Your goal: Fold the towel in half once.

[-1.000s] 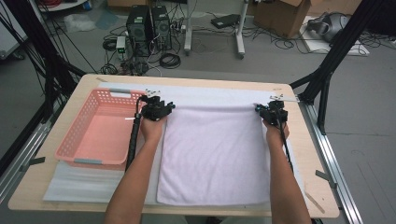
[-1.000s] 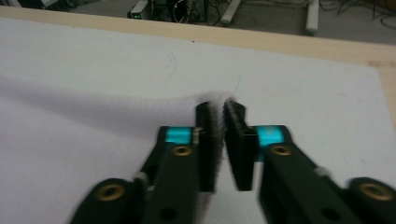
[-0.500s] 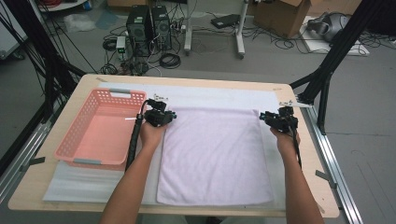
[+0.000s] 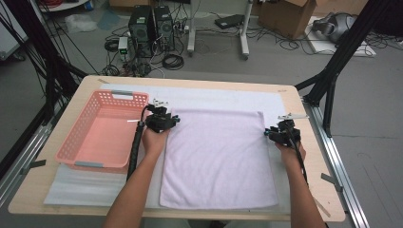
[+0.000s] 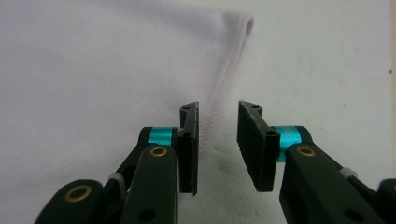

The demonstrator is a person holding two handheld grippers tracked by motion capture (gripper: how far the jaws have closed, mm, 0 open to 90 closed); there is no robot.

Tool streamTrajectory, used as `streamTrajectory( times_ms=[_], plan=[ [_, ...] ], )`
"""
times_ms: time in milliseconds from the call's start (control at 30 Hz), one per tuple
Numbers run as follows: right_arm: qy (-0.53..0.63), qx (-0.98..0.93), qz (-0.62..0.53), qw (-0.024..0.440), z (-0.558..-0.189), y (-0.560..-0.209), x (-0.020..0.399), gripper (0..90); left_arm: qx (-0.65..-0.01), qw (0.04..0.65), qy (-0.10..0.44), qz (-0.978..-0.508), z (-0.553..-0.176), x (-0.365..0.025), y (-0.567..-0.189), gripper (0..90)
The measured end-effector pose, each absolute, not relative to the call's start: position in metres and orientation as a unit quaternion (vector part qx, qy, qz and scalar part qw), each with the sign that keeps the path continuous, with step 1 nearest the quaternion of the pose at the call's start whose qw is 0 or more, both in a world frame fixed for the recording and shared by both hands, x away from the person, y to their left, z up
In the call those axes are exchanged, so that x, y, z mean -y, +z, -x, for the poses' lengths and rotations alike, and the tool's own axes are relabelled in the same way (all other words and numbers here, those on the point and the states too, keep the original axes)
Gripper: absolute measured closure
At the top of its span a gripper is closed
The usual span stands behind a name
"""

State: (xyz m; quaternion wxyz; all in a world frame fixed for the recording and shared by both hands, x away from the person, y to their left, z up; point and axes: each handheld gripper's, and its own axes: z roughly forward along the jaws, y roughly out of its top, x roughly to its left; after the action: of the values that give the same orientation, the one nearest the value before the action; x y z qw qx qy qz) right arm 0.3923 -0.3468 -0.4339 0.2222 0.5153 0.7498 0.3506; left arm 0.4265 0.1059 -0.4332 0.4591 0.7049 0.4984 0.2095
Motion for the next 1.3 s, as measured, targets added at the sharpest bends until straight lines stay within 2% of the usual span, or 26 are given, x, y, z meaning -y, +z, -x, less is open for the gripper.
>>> streamTrajectory(
  times_ms=[100,267,400,533,667,833,900,1033,1133,1233,1300],
  plan=[
    [0.382,-0.745,-0.502,0.215,-0.378,-0.428,0.349,68.1,-0.474,0.491,0.196,-0.705,-0.416,-0.106,-0.427,61.9],
    [0.399,-0.754,-0.481,0.201,-0.348,-0.426,0.350,67.2,-0.442,0.530,0.173,-0.703,-0.395,-0.104,-0.419,52.4],
    [0.402,-0.768,-0.463,0.185,-0.320,-0.431,0.353,66.8,-0.432,0.539,0.162,-0.705,-0.376,-0.106,-0.415,45.2],
    [0.400,-0.783,-0.443,0.175,-0.292,-0.437,0.349,65.6,-0.427,0.549,0.158,-0.701,-0.361,-0.112,-0.414,43.2],
    [0.355,-0.811,-0.424,0.190,-0.274,-0.445,0.346,66.8,-0.419,0.546,0.151,-0.709,-0.347,-0.117,-0.415,39.9],
    [0.354,-0.797,-0.448,0.195,-0.263,-0.442,0.355,65.8,-0.411,0.551,0.142,-0.713,-0.329,-0.126,-0.416,34.0],
    [0.366,-0.790,-0.453,0.192,-0.258,-0.440,0.357,61.0,-0.405,0.547,0.146,-0.718,-0.324,-0.128,-0.418,33.0],
    [0.408,-0.760,-0.466,0.195,-0.249,-0.432,0.363,51.2,-0.402,0.544,0.153,-0.721,-0.313,-0.128,-0.422,25.0],
    [0.435,-0.741,-0.469,0.203,-0.243,-0.427,0.368,41.8,-0.393,0.558,0.160,-0.713,-0.307,-0.127,-0.422,24.5],
    [0.441,-0.727,-0.478,0.221,-0.239,-0.424,0.371,28.7,-0.382,0.561,0.159,-0.717,-0.305,-0.126,-0.420,24.4],
    [0.446,-0.721,-0.480,0.226,-0.236,-0.422,0.372,25.9,-0.377,0.563,0.160,-0.718,-0.303,-0.127,-0.420,24.4]
  ],
)
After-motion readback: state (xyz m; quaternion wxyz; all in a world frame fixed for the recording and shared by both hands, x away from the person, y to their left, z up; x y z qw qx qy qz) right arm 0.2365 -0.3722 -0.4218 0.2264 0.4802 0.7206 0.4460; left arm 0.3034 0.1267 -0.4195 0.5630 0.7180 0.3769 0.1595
